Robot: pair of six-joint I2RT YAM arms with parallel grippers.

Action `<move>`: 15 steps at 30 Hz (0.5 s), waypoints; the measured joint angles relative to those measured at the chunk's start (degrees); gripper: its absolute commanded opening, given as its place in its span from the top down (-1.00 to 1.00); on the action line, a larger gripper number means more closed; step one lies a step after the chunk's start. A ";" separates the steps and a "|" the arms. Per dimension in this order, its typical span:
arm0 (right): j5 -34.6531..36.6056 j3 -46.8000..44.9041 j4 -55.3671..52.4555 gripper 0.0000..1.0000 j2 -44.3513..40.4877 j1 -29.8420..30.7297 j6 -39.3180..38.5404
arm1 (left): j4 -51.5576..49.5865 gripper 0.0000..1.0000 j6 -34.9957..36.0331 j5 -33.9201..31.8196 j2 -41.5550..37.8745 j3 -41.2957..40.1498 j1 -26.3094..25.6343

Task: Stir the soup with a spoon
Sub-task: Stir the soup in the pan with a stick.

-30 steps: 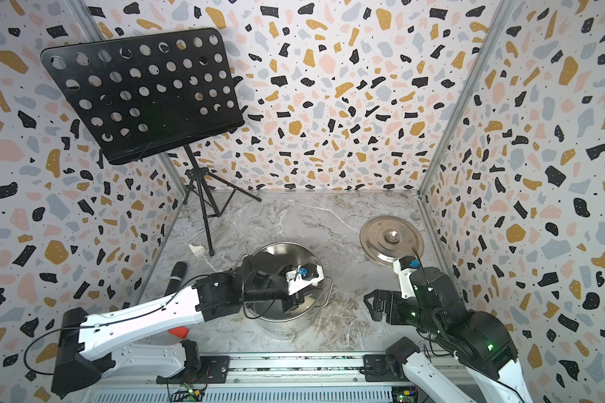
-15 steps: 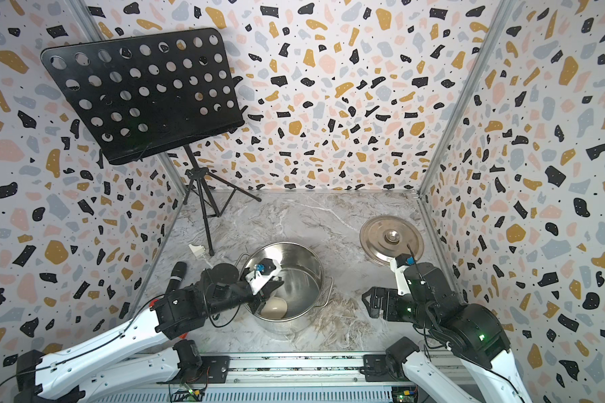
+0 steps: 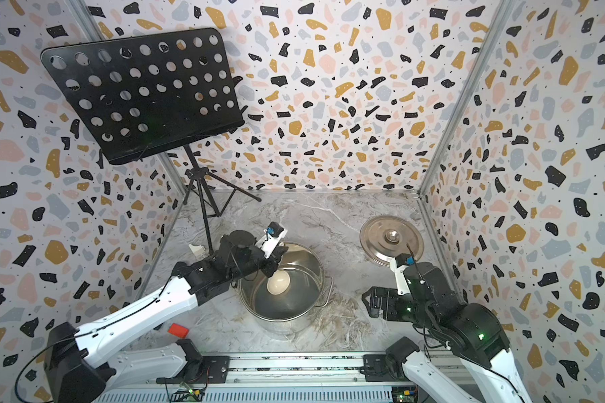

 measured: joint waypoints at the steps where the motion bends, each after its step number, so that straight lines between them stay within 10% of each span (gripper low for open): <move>1: 0.00 0.00 0.00 -0.98 0.00 0.00 0.02 | 0.48 1.00 0.04 1.05 1.73 1.53 -0.02; 15: 0.48 0.00 0.02 -0.99 -0.66 0.00 0.26 | 0.94 1.00 7.39 8.04 8.81 8.22 -10.80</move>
